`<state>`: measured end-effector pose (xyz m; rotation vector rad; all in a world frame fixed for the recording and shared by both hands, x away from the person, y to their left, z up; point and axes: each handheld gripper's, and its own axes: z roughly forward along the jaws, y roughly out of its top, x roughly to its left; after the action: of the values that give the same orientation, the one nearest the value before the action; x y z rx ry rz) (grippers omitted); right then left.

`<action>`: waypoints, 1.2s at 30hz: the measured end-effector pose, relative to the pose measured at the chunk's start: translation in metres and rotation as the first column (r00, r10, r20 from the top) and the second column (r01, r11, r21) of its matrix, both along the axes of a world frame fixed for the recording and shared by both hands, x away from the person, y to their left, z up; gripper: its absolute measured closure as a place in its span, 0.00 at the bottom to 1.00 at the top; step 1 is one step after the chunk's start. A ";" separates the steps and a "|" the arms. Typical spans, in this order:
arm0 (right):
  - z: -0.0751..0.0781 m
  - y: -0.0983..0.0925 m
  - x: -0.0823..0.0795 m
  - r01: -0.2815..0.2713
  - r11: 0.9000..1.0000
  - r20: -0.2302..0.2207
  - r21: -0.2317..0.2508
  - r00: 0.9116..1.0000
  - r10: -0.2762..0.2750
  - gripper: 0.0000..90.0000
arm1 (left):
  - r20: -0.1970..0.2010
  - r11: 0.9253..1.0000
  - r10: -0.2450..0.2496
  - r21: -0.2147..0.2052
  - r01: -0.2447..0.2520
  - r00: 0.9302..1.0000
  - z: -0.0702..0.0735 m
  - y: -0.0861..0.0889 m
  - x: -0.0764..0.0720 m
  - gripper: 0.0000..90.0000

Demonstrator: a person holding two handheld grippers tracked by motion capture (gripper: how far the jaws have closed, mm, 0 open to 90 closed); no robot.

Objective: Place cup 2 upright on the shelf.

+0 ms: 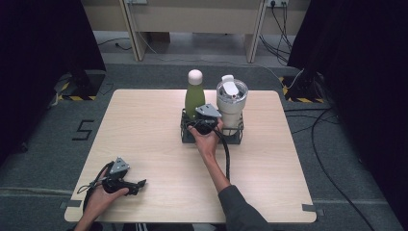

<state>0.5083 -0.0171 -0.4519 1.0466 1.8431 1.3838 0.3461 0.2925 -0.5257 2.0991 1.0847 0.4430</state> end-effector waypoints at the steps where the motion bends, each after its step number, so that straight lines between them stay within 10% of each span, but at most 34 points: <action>1: 0.000 0.000 0.000 0.000 1.000 0.000 0.000 1.000 0.000 0.21 | 0.000 1.000 0.000 0.000 0.000 1.000 0.000 0.000 0.000 0.03; 36: 0.006 -0.034 -0.058 -0.052 0.999 0.027 0.004 0.998 0.052 0.17 | 0.000 1.000 0.003 0.000 -0.003 1.000 0.000 0.000 0.000 0.03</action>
<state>0.4499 -0.0512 -0.4462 0.9839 1.8610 1.4258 0.3462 0.2925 -0.5257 2.0978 1.0877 0.4441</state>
